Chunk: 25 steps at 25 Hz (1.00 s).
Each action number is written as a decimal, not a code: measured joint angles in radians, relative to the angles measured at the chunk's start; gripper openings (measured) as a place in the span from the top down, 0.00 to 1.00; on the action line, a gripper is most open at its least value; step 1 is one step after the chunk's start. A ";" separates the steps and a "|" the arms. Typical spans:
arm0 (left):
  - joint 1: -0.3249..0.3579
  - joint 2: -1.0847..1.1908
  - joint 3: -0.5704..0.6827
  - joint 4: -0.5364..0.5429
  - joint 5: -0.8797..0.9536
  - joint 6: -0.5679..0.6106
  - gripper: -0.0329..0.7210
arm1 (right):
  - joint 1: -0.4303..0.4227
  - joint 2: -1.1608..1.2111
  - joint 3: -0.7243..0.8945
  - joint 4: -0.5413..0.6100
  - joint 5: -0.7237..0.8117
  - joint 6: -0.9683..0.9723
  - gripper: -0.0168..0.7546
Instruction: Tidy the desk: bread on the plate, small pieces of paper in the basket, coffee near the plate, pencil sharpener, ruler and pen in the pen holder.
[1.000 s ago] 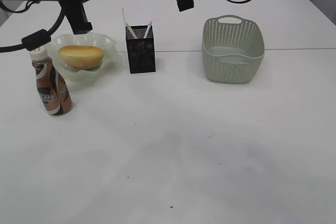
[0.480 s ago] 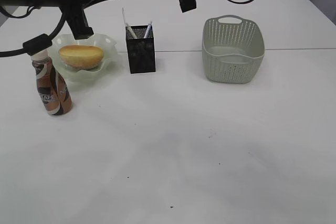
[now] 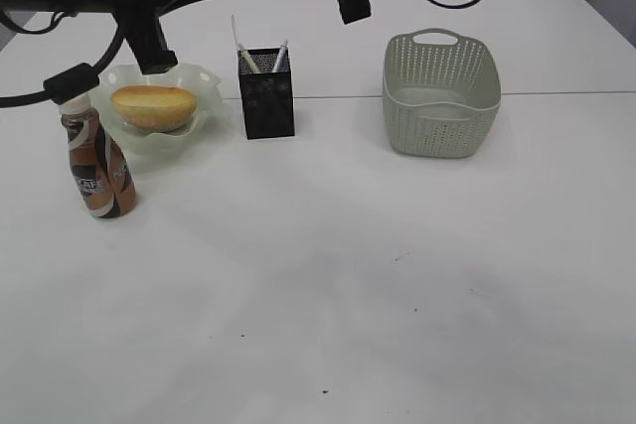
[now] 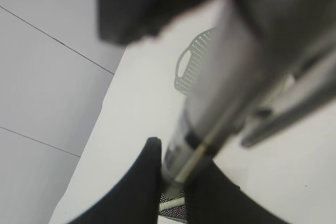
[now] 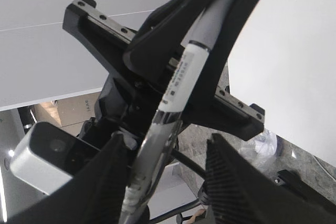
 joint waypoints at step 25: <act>0.000 -0.001 0.000 -0.009 -0.002 -0.014 0.86 | -0.013 0.007 0.000 0.024 0.009 -0.042 0.45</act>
